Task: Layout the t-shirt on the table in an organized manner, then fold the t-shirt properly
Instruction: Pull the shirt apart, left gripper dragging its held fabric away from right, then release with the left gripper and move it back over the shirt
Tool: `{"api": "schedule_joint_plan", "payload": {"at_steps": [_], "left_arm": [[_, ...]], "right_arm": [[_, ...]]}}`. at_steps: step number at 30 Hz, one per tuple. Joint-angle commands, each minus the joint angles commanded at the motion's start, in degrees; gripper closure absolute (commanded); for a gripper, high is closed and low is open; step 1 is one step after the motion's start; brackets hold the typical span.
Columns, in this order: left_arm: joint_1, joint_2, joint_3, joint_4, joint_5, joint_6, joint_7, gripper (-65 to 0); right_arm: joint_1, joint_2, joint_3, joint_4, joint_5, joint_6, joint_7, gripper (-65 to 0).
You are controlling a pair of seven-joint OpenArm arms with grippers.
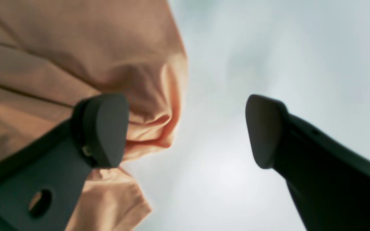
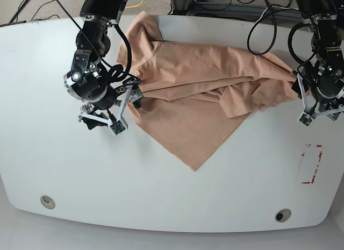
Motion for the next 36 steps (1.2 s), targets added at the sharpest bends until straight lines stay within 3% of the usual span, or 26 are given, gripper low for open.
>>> {"api": "schedule_joint_plan", "payload": {"at_steps": [11,15,20,23,30,36], "left_arm": [[6.2,-2.0,-7.2,0.1,-9.1,0.0,0.0,-42.1],[8.3,-3.0,-13.3,0.1,-15.6,0.0,0.0,-42.1],[8.8,-3.8,-19.7,0.0,-28.9,0.0,0.0,-42.1],[8.4,-3.3,-22.2,0.0,-33.9,0.0,0.0,-42.1],[-2.0,3.3,-22.5,0.0,-33.0,0.0,-0.1,-42.1],[-10.4,9.3,-17.6,-1.9,-25.1,0.0,-0.3,-42.1]], "right_arm": [[-2.2,-1.1,-0.2,-0.1,0.0,0.00,0.1,-54.5],[-2.2,-1.1,-0.4,-0.2,0.0,0.00,0.1,-54.5],[-2.1,-1.1,-1.8,-0.4,0.0,0.00,0.1,-54.5],[-2.2,-1.1,-3.7,-0.4,0.0,0.00,0.1,-54.5],[-4.7,-1.1,-5.3,-0.1,0.0,0.00,0.1,-54.5],[-7.7,-1.3,1.5,-0.2,0.2,0.00,0.2,-54.5]]}}
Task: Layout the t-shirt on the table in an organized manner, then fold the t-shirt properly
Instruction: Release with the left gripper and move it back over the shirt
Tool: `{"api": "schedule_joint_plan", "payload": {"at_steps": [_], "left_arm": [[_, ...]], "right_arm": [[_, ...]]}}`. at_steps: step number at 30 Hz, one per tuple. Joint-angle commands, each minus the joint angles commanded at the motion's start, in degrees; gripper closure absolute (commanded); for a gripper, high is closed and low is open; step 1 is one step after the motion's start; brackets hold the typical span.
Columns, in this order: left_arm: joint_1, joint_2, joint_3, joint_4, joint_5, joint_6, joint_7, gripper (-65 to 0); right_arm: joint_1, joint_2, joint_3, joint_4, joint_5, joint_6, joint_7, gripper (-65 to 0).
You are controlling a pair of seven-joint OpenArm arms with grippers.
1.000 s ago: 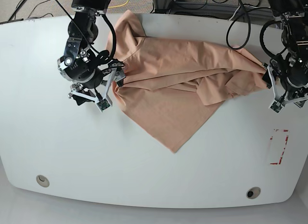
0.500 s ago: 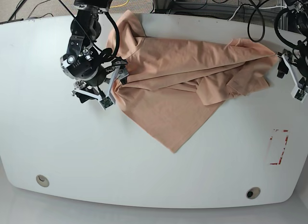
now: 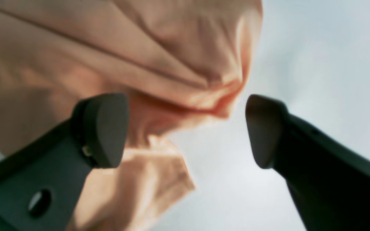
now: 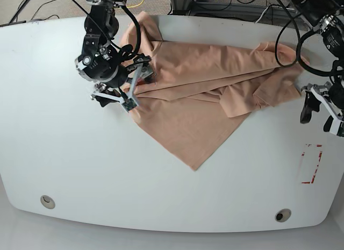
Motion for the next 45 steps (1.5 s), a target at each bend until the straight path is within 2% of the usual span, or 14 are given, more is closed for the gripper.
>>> {"api": "schedule_joint_plan", "payload": {"at_steps": [4,8,14,21,26,31,36,38,39,41,44,45], "left_arm": [[-3.7,3.6,5.0,-0.4,7.9,0.0,-1.1,-42.1],[-4.0,6.9,10.3,-0.4,14.2,0.0,-7.2,-42.1],[-3.8,7.9,14.7,-0.4,21.2,0.0,-11.6,-42.1],[-2.2,7.9,14.9,-0.4,24.6,0.0,-14.1,-42.1],[-0.9,7.7,14.9,-0.4,25.0,0.0,-14.5,-42.1],[0.4,6.5,14.8,-0.4,24.9,0.0,-14.5,-42.1],[0.9,6.5,14.7,-0.4,24.9,0.0,-14.5,-42.1],[1.4,6.5,14.7,-0.4,24.9,0.0,-14.5,-42.1],[1.5,6.5,14.7,-0.4,24.9,0.0,-14.5,-42.1],[1.6,6.5,14.7,-0.4,24.9,0.0,-14.5,-42.1],[1.6,6.5,14.7,-0.4,24.9,0.0,-14.5,-42.1],[1.6,6.5,14.7,-0.4,24.9,0.0,-14.5,-42.1]], "right_arm": [[-2.3,0.2,3.3,0.0,0.4,0.00,0.0,-54.5],[-5.0,0.3,3.2,-0.1,0.4,0.00,-0.1,-54.5],[-7.1,-0.2,2.6,-0.2,1.1,0.00,-0.2,-54.5],[-7.9,0.2,0.4,-1.7,6.7,0.00,-0.2,-54.5],[-7.0,0.2,0.4,-6.4,6.8,0.00,0.6,-54.5],[-6.0,0.2,0.3,-9.9,6.8,0.00,4.2,-54.5],[-5.2,0.1,0.2,-10.9,6.8,0.00,4.5,-53.3],[-5.1,0.0,0.2,-11.0,6.8,0.00,4.5,-49.1],[-5.0,-0.1,0.2,-11.1,6.8,0.00,4.5,-44.4],[-4.9,-0.1,0.2,-11.1,6.8,0.00,4.5,-30.9],[-4.7,-0.1,0.2,-11.2,6.6,0.00,4.5,-6.3],[-4.7,-0.1,0.2,-11.2,6.5,0.00,4.5,0.0]]}}
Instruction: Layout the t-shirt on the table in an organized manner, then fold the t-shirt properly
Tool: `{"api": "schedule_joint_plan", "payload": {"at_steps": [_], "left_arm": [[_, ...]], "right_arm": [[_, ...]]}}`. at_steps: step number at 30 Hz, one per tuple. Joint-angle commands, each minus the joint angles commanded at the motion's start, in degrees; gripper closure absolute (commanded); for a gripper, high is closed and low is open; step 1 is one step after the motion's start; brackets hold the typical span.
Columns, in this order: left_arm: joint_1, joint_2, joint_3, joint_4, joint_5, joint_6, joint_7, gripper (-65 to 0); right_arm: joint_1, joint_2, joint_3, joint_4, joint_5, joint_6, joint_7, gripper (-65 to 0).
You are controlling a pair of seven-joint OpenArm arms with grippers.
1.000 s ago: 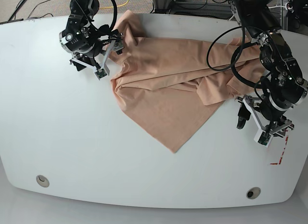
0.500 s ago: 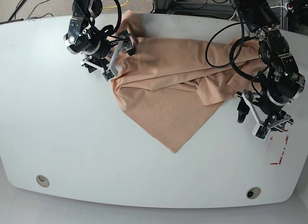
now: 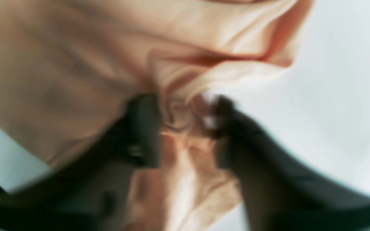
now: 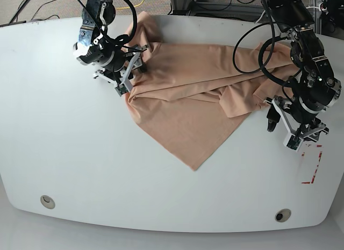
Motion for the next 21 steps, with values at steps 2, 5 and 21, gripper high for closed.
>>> {"api": "schedule_joint_plan", "payload": {"at_steps": [2,5,21], "left_arm": [[0.0,0.0,-0.1,0.0,0.1,0.0,0.0,-42.1],[0.0,-0.4,-0.1,0.0,0.1,0.0,0.0,-42.1],[2.7,-1.2,-0.1,0.0,0.1,0.0,-0.1,-42.1]], "right_arm": [[0.4,0.4,0.2,0.3,-0.1,0.00,0.0,-0.8],[1.5,2.5,0.4,0.3,-0.2,0.00,0.0,0.0],[14.0,20.8,-5.0,-1.0,0.0,0.00,-2.6,0.0]]}}
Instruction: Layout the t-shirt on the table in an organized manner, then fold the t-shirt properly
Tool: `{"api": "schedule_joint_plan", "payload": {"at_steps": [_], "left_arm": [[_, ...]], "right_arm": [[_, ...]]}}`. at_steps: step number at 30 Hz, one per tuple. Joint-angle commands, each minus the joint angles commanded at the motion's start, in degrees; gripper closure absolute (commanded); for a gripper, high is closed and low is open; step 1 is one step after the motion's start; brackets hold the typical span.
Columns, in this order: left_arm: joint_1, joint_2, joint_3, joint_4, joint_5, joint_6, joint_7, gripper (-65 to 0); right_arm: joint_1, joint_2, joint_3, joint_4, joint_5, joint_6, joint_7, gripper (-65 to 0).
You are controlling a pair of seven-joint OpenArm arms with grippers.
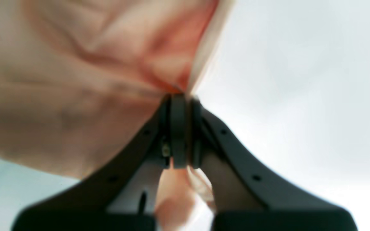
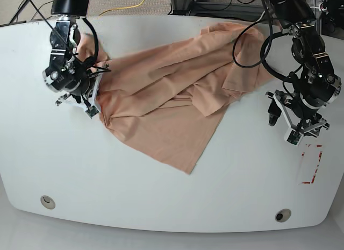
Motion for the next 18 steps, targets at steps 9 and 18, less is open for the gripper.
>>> {"api": "schedule_joint_plan", "payload": {"at_steps": [9,18], "left_arm": [[0.1,-0.3,0.0,0.0,0.0,0.0,0.0,-42.1],[0.7,-1.0,0.1,0.1,0.0,0.0,0.0,-42.1]], "right_arm": [[6.0,0.4,-6.5,-4.5,0.0,0.00,0.1,-0.6],[8.4,0.4,-6.9,-4.0,-0.1,0.00,0.0,-0.8]]}}
